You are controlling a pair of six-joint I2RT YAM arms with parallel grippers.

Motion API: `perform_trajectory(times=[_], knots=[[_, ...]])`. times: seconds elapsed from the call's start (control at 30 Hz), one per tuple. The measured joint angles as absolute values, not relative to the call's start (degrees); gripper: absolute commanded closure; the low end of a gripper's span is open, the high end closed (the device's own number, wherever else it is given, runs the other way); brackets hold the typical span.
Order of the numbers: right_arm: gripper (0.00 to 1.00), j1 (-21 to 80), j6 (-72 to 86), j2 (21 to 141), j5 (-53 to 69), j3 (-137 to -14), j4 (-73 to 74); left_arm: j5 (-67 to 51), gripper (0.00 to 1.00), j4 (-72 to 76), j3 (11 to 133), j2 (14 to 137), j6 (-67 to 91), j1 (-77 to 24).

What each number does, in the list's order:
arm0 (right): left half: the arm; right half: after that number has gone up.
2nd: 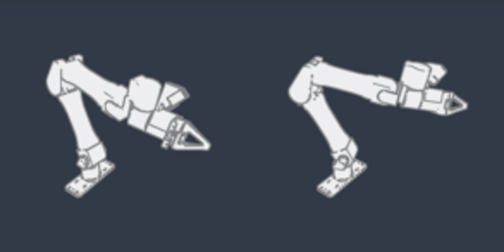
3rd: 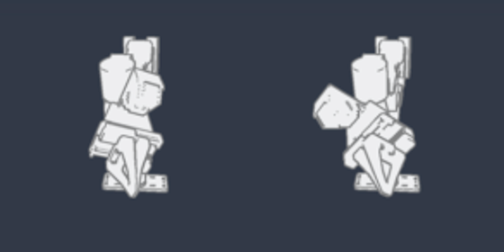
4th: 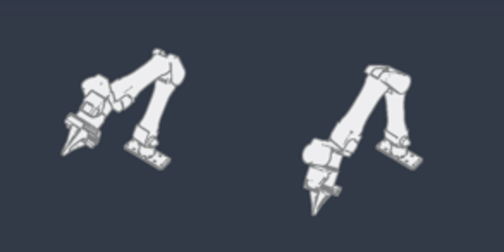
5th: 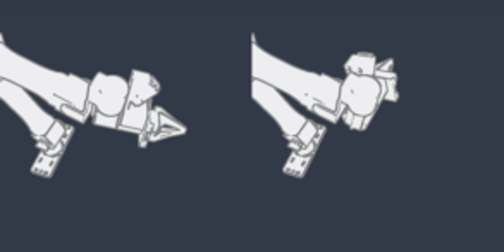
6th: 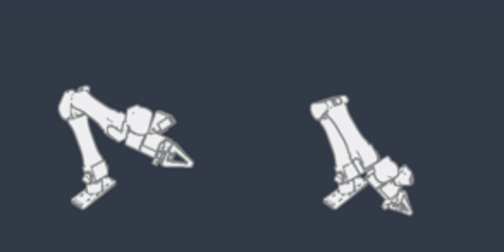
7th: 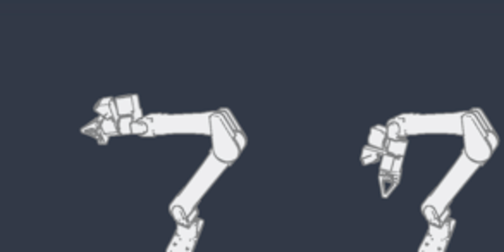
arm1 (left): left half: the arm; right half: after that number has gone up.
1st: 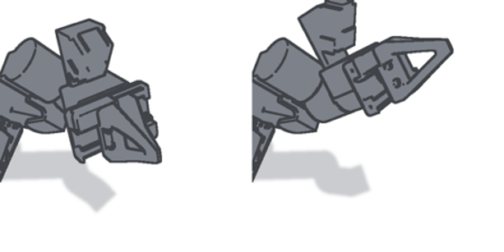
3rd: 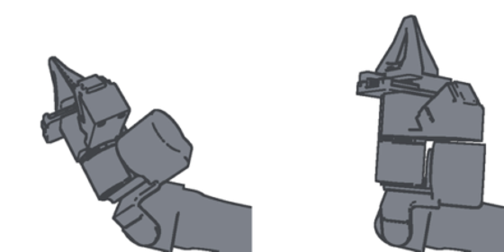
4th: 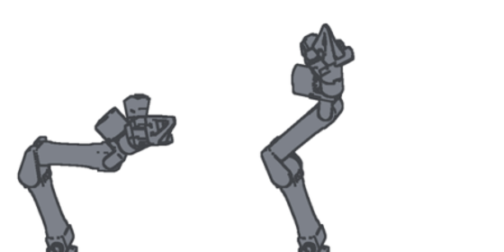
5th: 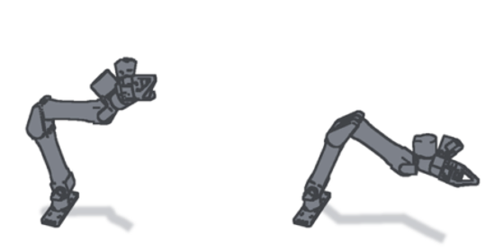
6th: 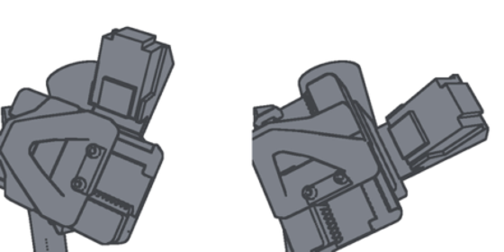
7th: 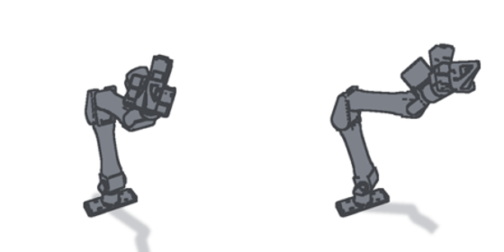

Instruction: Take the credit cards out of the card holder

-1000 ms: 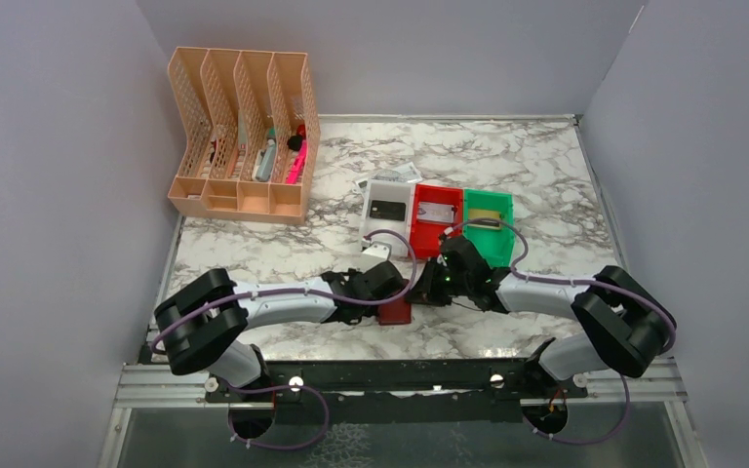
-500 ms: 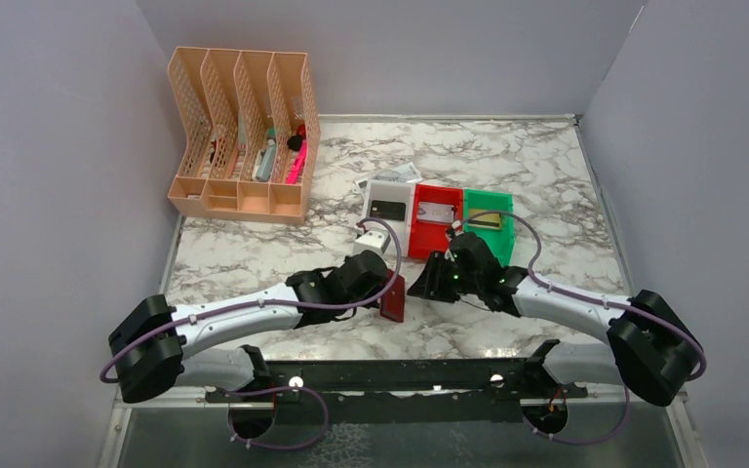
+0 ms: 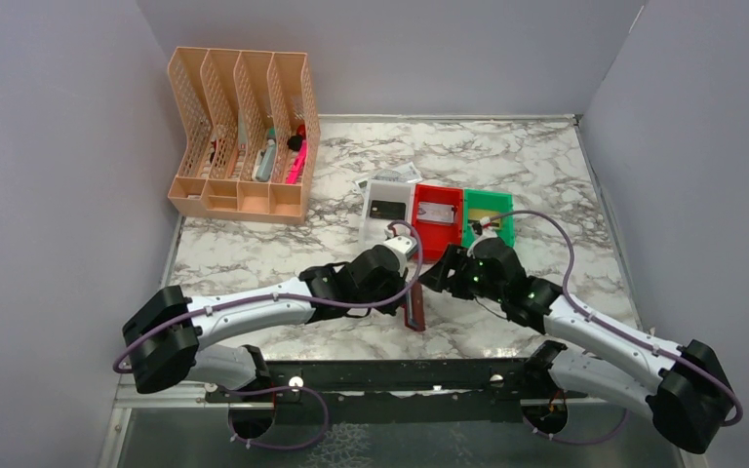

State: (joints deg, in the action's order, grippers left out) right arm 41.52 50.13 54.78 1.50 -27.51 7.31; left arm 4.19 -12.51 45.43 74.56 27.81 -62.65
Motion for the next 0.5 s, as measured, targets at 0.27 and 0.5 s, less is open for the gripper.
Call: perform_trajectory(times=[0.27, 0.5], knots=[[0.3, 41.52, 50.72, 53.8, 0.36, -26.44, 9.93, 1.48, 1.0, -9.8, 45.45, 73.36, 27.53, -63.02], [0.33, 41.52, 51.0, 54.76, -0.3, -26.46, 11.92, 1.02, 1.0, -9.3, 45.74, 71.66, 27.38, -63.02]])
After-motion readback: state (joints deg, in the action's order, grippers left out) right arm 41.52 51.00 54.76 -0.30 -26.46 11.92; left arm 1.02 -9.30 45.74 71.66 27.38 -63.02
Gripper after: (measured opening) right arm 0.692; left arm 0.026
